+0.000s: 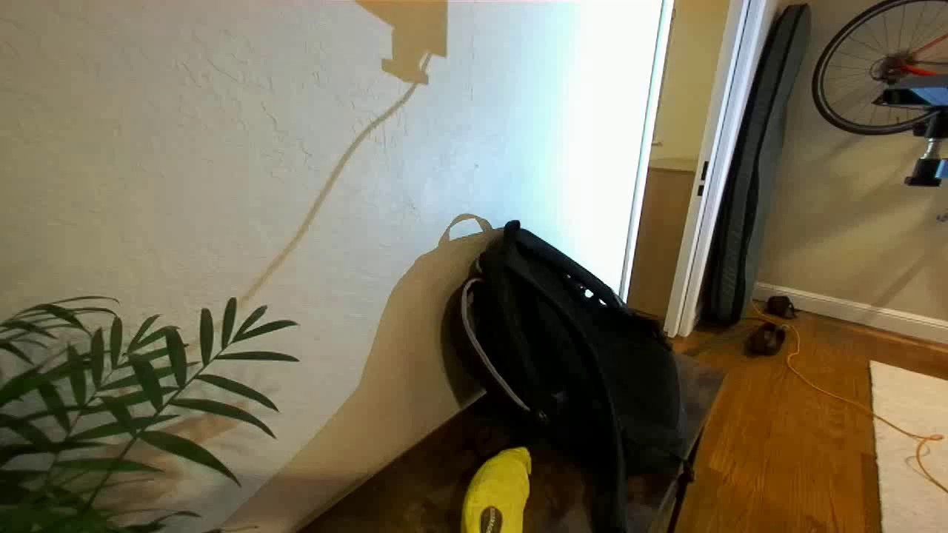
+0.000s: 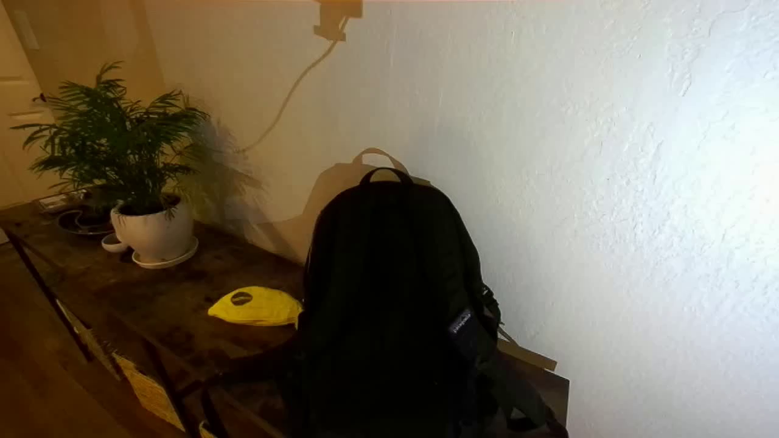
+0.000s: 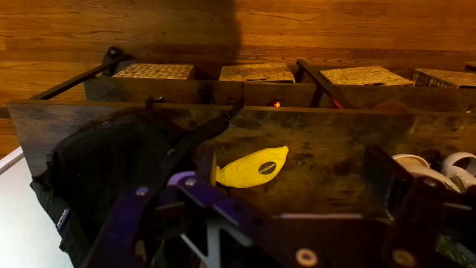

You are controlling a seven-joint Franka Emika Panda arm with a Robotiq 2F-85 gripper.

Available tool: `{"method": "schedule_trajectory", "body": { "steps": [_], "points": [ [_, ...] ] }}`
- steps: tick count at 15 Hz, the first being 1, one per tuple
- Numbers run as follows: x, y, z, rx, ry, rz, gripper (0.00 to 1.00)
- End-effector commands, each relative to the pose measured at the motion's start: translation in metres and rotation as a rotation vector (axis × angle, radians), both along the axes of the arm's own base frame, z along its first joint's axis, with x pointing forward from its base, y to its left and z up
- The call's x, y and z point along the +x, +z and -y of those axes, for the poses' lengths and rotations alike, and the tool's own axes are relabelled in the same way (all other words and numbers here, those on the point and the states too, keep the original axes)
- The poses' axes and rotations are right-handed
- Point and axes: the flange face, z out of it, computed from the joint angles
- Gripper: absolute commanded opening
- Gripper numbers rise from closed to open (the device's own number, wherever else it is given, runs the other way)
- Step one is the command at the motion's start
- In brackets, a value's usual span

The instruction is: Pick up the toy and put it in the black bag

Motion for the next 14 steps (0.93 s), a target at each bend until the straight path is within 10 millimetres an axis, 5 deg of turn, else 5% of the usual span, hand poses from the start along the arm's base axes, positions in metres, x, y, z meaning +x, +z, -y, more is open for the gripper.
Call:
{"method": "schedule_trajectory", "body": {
  "steps": [1,8,14],
  "points": [
    [0.000,0.001,0.000,0.000,0.000,-0.001,1.00],
    [0.006,-0.007,0.002,0.006,-0.018,-0.003,1.00],
    [0.043,-0.054,0.013,-0.002,-0.072,-0.028,1.00]
  ]
}}
